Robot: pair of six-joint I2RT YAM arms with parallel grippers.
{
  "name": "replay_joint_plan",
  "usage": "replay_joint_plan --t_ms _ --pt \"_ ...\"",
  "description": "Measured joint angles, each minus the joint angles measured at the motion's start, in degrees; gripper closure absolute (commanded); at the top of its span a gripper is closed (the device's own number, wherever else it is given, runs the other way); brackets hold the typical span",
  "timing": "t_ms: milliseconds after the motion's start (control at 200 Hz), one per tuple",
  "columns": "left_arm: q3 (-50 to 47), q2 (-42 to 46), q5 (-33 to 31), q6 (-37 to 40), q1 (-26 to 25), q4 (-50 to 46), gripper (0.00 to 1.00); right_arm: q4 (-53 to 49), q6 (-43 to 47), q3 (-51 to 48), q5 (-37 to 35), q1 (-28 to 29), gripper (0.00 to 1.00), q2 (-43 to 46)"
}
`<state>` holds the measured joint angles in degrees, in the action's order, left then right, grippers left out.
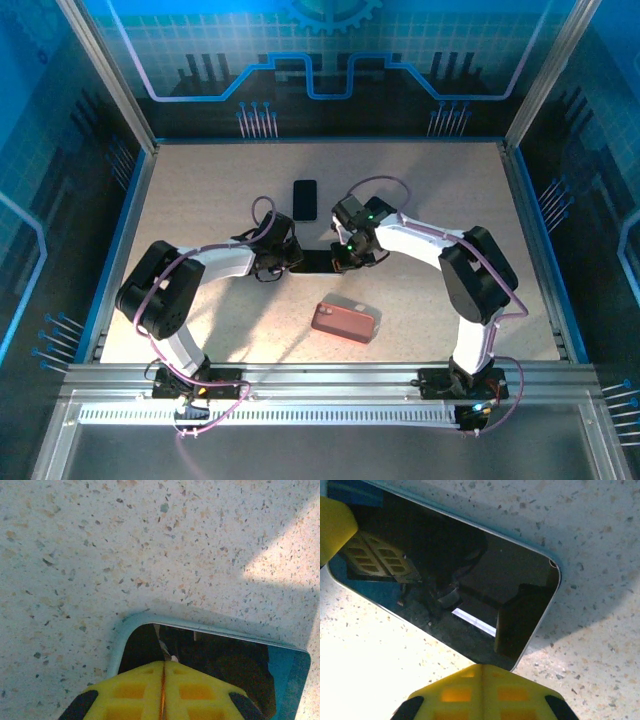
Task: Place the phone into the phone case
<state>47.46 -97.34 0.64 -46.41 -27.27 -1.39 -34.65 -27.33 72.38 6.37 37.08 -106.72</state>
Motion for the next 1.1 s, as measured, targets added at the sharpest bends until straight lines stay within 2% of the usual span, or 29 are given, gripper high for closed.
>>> replay_joint_plan --t_ms 1101 --pt "-0.5 0.0 -0.3 -0.2 0.0 1.1 0.92 1.9 -0.2 -2.1 -0.5 0.4 1.00 -4.5"
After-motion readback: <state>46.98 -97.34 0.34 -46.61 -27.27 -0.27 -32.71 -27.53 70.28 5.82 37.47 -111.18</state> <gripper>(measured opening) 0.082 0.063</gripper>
